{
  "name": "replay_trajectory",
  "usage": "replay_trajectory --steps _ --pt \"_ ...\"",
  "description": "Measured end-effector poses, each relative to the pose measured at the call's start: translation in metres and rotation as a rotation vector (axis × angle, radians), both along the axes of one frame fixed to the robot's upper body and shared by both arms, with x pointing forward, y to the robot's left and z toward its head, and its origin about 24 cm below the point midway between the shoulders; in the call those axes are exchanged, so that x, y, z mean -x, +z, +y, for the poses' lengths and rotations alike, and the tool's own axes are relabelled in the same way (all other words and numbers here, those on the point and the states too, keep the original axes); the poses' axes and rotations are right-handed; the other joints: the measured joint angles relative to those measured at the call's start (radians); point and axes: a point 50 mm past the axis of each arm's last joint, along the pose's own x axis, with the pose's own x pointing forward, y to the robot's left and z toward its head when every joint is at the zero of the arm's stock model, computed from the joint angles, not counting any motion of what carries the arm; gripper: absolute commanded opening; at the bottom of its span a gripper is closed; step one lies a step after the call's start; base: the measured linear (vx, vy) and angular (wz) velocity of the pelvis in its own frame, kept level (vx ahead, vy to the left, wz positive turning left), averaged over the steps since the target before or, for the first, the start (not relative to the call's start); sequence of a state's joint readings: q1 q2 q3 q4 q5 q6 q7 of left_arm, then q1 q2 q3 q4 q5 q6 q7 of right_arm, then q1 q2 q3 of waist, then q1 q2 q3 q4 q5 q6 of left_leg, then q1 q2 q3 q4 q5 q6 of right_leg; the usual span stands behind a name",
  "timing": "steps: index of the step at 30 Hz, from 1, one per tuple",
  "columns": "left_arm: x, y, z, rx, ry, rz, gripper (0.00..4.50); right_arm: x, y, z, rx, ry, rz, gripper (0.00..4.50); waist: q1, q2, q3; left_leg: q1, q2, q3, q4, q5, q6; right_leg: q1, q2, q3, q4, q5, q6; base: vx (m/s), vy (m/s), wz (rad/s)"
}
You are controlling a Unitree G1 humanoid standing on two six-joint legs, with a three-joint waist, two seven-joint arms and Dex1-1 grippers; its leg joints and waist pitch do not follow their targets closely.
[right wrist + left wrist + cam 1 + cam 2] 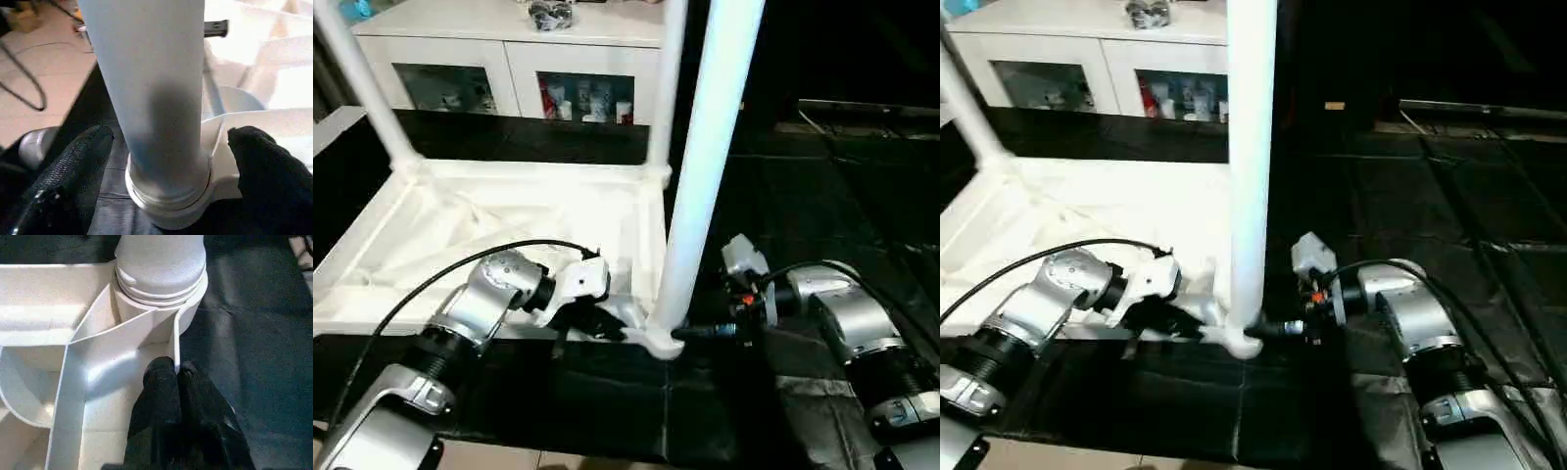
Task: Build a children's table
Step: Rotate leg to tighten
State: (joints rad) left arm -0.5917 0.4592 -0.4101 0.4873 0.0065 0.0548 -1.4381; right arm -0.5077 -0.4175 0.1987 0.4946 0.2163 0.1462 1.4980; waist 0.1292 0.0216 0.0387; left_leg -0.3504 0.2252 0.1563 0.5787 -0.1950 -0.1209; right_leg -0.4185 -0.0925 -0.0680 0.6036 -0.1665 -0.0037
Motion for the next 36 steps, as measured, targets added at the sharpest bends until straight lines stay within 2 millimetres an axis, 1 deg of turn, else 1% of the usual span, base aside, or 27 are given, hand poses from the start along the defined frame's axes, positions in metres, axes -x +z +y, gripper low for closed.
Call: replay_trajectory --steps 2,3,6,8,11,12,14,16,22,27,29,30,31,33,34,36 --pt "0.001 0.001 0.0 -0.004 -0.014 -0.002 0.0 0.001 0.0 0.001 -0.01 0.018 0.009 3.53 0.004 -0.001 0.0 0.0 0.0 0.0 0.0 0.0 0.0 0.0 0.0 0.0 0.001 0.0 0.0 0.0 0.0 0.0" --pt "0.001 0.001 0.0 -0.004 -0.02 -0.002 0.0 0.001 0.0 0.001 -0.012 0.02 0.014 3.53 0.007 -0.001 0.0 0.0 0.0 0.0 0.001 0.0 0.0 0.0 0.0 0.0 0.002 0.0 0.0 0.0 0.0 0.0" --pt "0.004 0.001 -0.002 -0.002 -0.044 0.0 0.0 0.001 -0.003 0.001 -0.019 0.032 0.034 3.2 0.015 -0.001 0.001 0.0 0.0 0.0 0.001 0.0 0.0 -0.001 0.0 0.0 0.002 0.0 0.0 0.0 0.0 0.0" --pt "0.004 0.001 -0.002 -0.003 -0.047 0.003 0.0 0.002 -0.003 0.003 -0.029 0.042 0.038 3.02 0.015 -0.001 0.001 0.0 0.0 0.0 0.001 0.0 0.0 -0.001 0.0 0.0 0.003 0.0 0.0 0.0 0.0 0.0" --pt "0.004 0.001 -0.002 -0.003 -0.047 0.003 0.0 0.003 -0.003 0.005 -0.037 0.055 0.047 2.95 0.015 -0.001 0.001 0.0 0.0 0.0 0.003 0.0 0.0 -0.001 0.0 0.001 0.004 0.0 0.0 0.0 0.0 0.0" --pt "0.005 0.001 -0.003 -0.004 -0.049 0.004 0.0 0.003 -0.003 0.005 -0.04 0.057 0.05 2.68 0.015 -0.001 0.001 0.0 0.0 0.0 0.003 0.0 0.0 -0.001 0.0 0.001 0.004 0.0 0.0 0.0 0.0 0.0" --pt "0.005 0.0 -0.003 -0.006 -0.05 0.004 0.0 0.004 -0.004 0.007 -0.046 0.065 0.067 2.6 0.015 -0.001 0.001 0.0 0.0 0.0 0.004 0.0 0.0 0.0 0.0 0.001 0.005 0.0 0.0 0.0 0.0 0.0" --pt "0.005 0.0 -0.003 -0.007 -0.051 0.005 0.0 0.004 -0.005 0.009 -0.049 0.073 0.079 2.28 0.014 -0.001 0.001 0.001 0.0 0.0 0.004 0.0 0.0 0.0 0.0 0.001 0.005 0.0 0.0 0.0 0.0 0.0" --pt "0.005 0.0 -0.002 -0.009 -0.038 0.013 0.0 0.004 -0.005 0.01 -0.051 0.067 0.089 2.05 0.014 -0.001 0.001 0.001 0.0 0.0 0.006 0.0 0.0 0.0 0.0 0.001 0.006 0.0 0.0 0.0 0.0 0.0" --pt "-0.001 -0.002 -0.006 -0.004 0.067 0.023 0.0 0.001 -0.007 0.011 -0.046 -0.046 0.089 2.02 0.011 0.0 0.0 0.003 0.0 0.0 0.006 0.0 0.0 0.001 0.0 0.002 0.007 0.001 -0.001 0.0 0.0 0.0" --pt "-0.007 -0.005 -0.006 0.009 0.185 0.02 0.0 -0.004 -0.01 0.013 -0.047 -0.175 0.077 2.02 0.006 0.0 0.0 0.005 0.0 0.0 0.006 0.0 0.0 0.002 0.0 0.002 0.007 0.0 0.0 0.0 0.0 0.0" --pt "-0.011 -0.005 -0.005 0.009 0.244 0.01 0.0 -0.008 -0.011 0.017 -0.053 -0.249 0.066 2.02 -0.003 0.0 0.0 0.007 0.0 0.0 0.006 0.001 -0.001 0.002 0.0 0.002 0.007 -0.001 0.003 0.0 0.0 0.0" --pt "-0.015 -0.006 -0.006 0.012 0.294 0.007 0.0 -0.011 -0.012 0.02 -0.049 -0.322 0.052 2.01 -0.018 0.001 -0.001 0.008 -0.001 0.0 0.006 0.001 -0.002 0.003 0.0 0.002 0.007 -0.001 0.003 0.0 0.0 0.0" --pt "-0.019 -0.009 -0.011 0.034 0.385 0.01 0.0 -0.017 -0.013 0.022 -0.028 -0.434 0.026 2.0 -0.036 0.003 -0.002 0.012 -0.002 0.0 0.006 0.001 -0.002 0.006 0.0 0.004 0.006 -0.001 0.004 0.0 0.0 0.0" --pt "-0.024 -0.011 -0.017 0.048 0.454 0.012 0.0 -0.023 -0.013 0.024 -0.02 -0.525 0.022 1.99 -0.045 0.004 -0.002 0.016 -0.002 0.0 0.006 0.001 -0.002 0.009 0.0 0.004 0.005 -0.002 0.004 0.0 0.0 0.0" --pt "-0.029 -0.013 -0.024 0.066 0.537 0.015 0.0 -0.03 -0.012 0.029 -0.001 -0.623 0.009 1.99 -0.053 0.004 -0.002 0.018 -0.002 -0.001 0.005 0.001 -0.002 0.01 0.0 0.003 0.003 -0.002 0.004 0.0 0.0 0.0"
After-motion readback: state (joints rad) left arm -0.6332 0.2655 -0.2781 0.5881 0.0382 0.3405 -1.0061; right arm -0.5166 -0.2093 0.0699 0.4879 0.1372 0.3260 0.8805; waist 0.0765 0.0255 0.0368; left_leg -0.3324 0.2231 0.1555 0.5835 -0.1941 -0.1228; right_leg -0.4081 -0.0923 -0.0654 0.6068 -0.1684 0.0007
